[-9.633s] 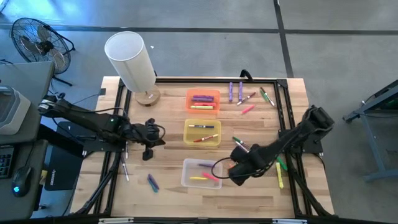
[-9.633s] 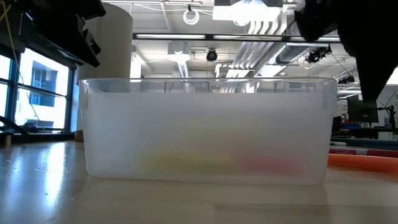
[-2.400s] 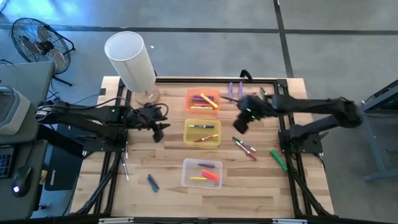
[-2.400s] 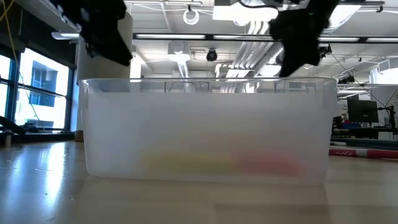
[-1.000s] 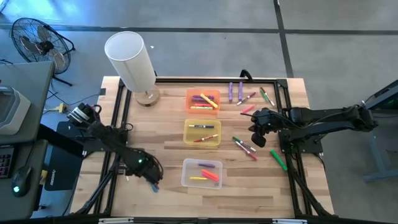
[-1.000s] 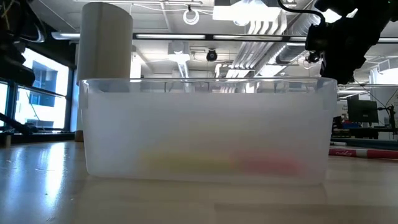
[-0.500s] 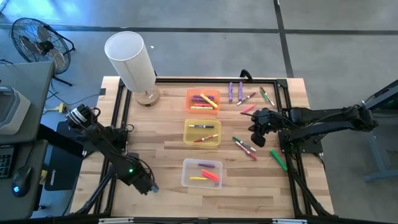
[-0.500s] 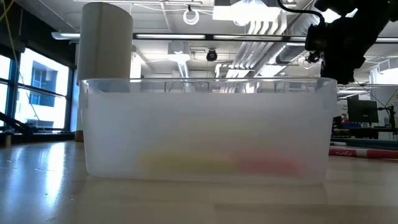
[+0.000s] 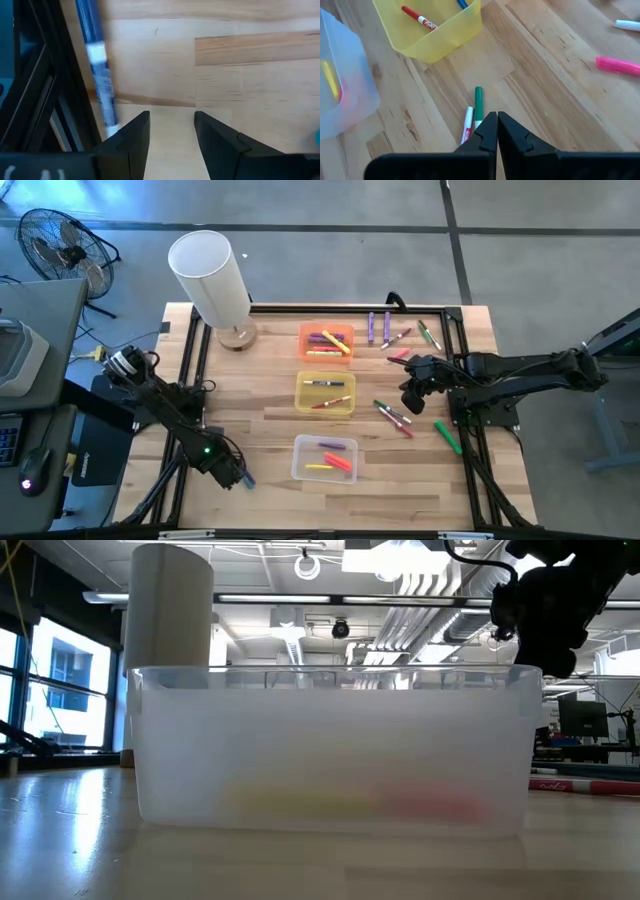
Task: Pick & Place Markers
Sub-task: Put the dark blue marker pen into the yellow bin
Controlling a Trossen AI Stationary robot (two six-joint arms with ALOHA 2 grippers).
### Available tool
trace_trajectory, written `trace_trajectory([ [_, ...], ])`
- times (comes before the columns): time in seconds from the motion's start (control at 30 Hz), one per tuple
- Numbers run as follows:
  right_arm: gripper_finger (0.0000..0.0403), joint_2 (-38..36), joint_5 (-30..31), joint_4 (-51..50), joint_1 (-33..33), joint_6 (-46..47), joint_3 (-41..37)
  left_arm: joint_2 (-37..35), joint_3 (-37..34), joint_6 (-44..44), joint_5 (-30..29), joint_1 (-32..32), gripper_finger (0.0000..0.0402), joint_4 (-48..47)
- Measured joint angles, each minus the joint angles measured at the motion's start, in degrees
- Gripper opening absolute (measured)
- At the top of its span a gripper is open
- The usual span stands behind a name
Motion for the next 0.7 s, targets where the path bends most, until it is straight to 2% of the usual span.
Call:
trace_trajectory([
  [0.2,0.0001,0.0,0.0,0.0,0.0,0.8,0.0,-2.2,2.1,0.8,-1.7,0.0,0.0158,-2.2],
  [0.47,0.0002,0.1,2.7,0.6,0.0,0.5,0.0,-3.7,3.1,0.8,-2.1,-0.5,0.0158,-11.4],
  [0.57,0.0001,0.0,3.1,1.2,0.0,0.3,0.0,-3.8,1.5,1.8,-2.8,-0.4,0.0158,-8.5],
  [0.7,0.0002,0.0,3.1,1.7,0.0,0.0,0.0,-3.7,-2.0,2.9,-3.7,-0.3,0.0158,2.4],
])
